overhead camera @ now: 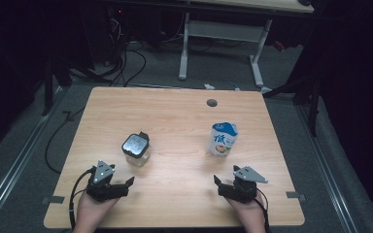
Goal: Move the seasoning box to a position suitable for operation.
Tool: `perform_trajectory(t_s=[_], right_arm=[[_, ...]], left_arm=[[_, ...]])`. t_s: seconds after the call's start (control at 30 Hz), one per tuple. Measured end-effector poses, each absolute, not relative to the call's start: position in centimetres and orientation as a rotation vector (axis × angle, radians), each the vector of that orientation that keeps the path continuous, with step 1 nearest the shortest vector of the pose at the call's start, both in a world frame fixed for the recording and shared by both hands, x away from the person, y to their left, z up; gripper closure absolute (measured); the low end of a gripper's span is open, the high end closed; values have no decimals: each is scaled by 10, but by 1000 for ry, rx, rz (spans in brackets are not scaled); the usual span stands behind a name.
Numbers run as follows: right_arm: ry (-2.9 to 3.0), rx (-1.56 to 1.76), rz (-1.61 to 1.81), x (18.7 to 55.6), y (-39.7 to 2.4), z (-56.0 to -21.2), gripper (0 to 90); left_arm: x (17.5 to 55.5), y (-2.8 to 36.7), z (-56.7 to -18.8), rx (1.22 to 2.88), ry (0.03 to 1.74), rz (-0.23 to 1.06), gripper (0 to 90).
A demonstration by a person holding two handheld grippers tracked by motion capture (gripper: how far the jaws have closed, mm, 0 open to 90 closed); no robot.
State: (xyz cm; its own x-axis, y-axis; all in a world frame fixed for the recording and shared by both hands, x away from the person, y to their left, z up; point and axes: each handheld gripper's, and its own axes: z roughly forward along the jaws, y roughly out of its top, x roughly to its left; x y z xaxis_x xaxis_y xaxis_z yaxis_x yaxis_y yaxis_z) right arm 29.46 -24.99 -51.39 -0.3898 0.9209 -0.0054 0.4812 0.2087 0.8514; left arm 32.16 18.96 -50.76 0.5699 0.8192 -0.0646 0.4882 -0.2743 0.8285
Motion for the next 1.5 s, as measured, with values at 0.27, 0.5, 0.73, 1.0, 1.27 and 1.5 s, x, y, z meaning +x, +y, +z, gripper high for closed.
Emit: perform_trajectory(t_s=[0.27,0.5,0.73,1.0,1.27,1.5], right_arm=[[1932,1283,1151,288,-251,-512,377],[1963,1287,1128,289,-249,-516,374],[1983,1291,1134,291,-246,-517,375],[1985,1294,1132,290,-244,-517,377],[1982,1302,1135,290,-247,-517,399],[1976,1287,1144,290,-252,-514,430]], left_arm=[[319,200,-510,1864,1028,408,281],[318,204,-515,1861,1032,433,329],[317,206,-515,1868,1024,448,366],[313,209,-516,1843,1004,515,434],[315,206,-517,1851,1013,474,434],[317,201,-521,1876,1018,469,432]])
